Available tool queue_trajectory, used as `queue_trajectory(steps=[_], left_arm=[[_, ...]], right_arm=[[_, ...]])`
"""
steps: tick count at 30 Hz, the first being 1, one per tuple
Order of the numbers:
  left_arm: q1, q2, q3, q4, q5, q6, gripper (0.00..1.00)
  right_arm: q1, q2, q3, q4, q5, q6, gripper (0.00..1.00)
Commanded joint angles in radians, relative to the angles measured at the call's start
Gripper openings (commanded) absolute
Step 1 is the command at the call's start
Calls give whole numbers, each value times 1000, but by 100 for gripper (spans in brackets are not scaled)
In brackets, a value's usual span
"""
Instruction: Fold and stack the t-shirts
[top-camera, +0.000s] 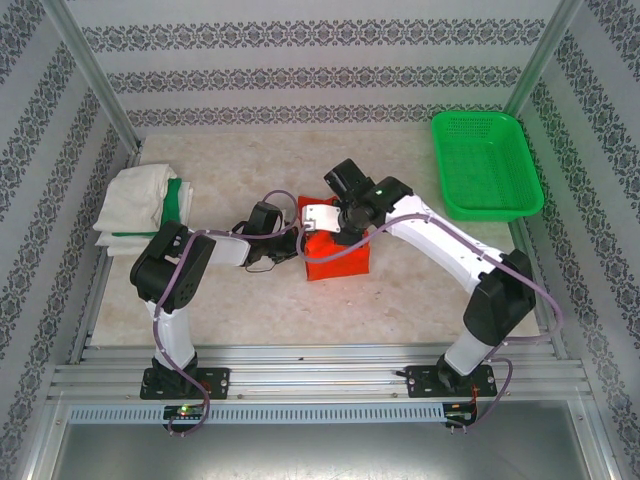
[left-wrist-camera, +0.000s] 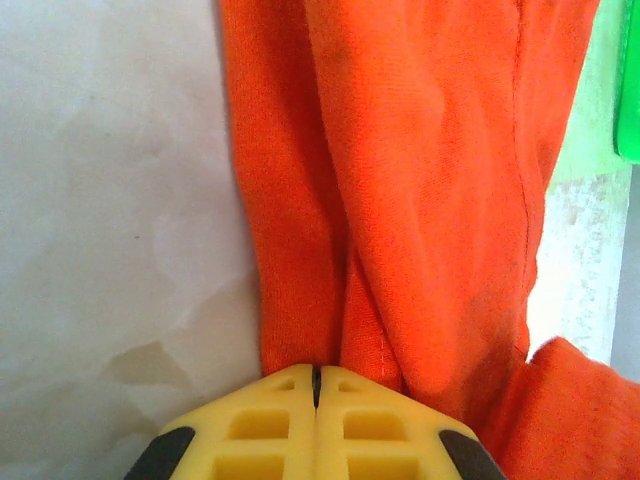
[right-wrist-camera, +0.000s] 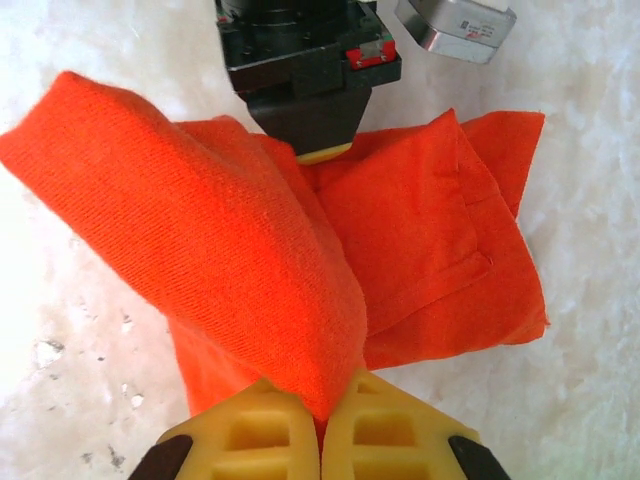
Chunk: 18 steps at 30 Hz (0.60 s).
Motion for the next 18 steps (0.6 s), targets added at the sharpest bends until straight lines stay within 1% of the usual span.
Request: queue_trajectory(steps=[1, 6, 11, 18], left_arm=[[12, 77, -31, -90, -58, 15, 0], [11, 77, -26, -93, -56, 15, 0], [10, 66, -47, -92, -61, 15, 0], [12, 67, -67, -83, -63, 13, 0]], right_arm=[[-6, -51, -31, -3, -32, -5, 0], [-21, 10, -13, 31, -11, -10, 0], [-44, 108, 49, 40, 11, -20, 0], [-76, 215, 117, 95, 42, -10, 0]])
